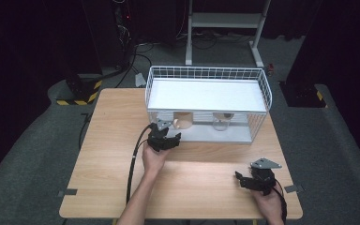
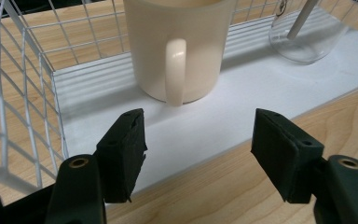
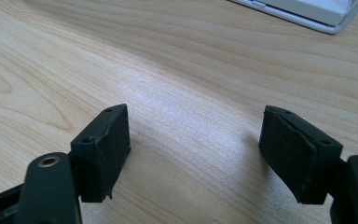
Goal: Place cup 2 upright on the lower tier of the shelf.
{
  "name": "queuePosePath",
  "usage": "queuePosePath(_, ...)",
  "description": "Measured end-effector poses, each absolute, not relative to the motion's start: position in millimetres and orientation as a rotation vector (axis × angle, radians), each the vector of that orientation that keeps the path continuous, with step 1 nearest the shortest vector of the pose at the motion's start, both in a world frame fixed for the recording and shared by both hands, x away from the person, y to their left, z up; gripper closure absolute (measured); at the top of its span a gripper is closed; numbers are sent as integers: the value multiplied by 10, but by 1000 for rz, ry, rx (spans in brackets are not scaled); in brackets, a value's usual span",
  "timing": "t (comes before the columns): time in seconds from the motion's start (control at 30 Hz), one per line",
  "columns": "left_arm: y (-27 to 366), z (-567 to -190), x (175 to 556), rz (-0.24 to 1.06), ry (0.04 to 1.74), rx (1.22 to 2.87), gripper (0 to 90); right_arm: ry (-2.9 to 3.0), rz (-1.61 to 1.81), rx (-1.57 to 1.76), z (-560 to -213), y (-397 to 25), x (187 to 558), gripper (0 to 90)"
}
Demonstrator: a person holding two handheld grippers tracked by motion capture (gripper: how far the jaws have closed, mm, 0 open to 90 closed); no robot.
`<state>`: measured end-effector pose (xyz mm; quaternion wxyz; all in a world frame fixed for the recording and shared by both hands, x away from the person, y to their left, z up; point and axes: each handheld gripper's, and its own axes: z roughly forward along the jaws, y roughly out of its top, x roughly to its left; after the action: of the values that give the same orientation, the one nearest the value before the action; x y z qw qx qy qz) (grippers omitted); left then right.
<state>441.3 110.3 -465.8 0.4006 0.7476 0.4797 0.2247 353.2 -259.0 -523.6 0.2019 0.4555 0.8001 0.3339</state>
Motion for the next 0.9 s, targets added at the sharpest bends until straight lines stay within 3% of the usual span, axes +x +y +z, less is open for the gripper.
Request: queuePosePath(0.9,1287,-4532,4199,549,1202,1850,335,2234,933,1272,-5236,-2590,3533,247)
